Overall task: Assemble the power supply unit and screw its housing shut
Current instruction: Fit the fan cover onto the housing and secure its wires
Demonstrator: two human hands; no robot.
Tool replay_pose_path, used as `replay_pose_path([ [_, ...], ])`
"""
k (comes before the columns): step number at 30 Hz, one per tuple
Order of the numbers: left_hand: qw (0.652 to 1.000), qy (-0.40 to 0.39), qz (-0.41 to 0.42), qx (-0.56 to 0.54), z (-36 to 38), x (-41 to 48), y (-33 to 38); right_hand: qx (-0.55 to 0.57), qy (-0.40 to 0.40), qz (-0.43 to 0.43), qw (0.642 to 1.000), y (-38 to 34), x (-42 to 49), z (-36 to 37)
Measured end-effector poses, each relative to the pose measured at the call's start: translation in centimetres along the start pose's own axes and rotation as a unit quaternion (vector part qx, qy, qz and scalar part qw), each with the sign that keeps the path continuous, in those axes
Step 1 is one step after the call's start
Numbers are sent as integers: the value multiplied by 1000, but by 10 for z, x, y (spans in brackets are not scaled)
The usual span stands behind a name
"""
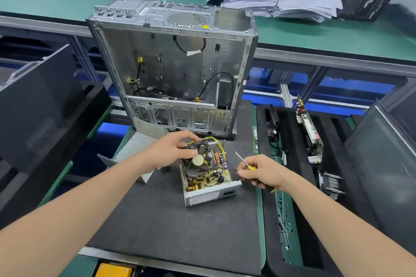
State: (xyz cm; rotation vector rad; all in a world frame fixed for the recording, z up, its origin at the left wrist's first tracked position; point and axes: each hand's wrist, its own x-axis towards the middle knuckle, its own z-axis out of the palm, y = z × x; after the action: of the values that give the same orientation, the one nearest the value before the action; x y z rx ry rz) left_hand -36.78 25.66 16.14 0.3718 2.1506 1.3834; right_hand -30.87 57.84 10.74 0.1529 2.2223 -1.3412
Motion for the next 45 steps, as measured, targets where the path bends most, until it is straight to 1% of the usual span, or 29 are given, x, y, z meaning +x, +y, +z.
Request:
replay_pose_path([
  [4, 994, -8, 3, 109, 8, 1, 0, -6, -26, 18, 999, 6, 0, -3],
  [6, 992, -25, 2, 123, 12, 1, -2, -1, -38, 28, 999, 9, -1, -4],
  [11, 989, -27, 1, 147, 15, 2, -6, -5, -42, 24, 999, 11, -2, -7],
  [16, 976, -12, 8, 215, 15, 5, -9, -21, -7, 8, 1000, 6, -3, -9],
  [19, 966, -1, 33, 256, 15, 2, -8, -63, 4, -2, 998, 0, -3, -10],
  [22, 956, 8, 57, 287, 18, -3, -8, -136, 14, -20, 990, -8, -1, -8],
  [26, 952, -8, 67, 298, 23, -10, -8, -239, 22, -44, 970, -18, 3, -6],
  [31, 946, -3, 60, 318, 34, -17, -5, -298, 65, -101, 947, -33, 4, -3],
  [34, 932, -9, 65, 357, 38, -21, -3, -337, 69, -129, 930, -43, 6, 0],
  [36, 918, -10, 76, 390, 39, -23, -2, -332, 68, -127, 932, -46, 7, 0],
  [40, 874, -9, 90, 478, 42, -26, -2, -281, 62, -107, 952, -40, 10, 4],
  [41, 872, -6, 85, 481, 42, -26, -2, -275, 63, -106, 953, -39, 11, 4],
  [43, 882, -10, 70, 466, 42, -25, -3, -262, 63, -103, 957, -37, 11, 2],
  [45, 892, -27, 62, 446, 40, -27, -4, -219, 52, -101, 969, -36, 10, 0],
])
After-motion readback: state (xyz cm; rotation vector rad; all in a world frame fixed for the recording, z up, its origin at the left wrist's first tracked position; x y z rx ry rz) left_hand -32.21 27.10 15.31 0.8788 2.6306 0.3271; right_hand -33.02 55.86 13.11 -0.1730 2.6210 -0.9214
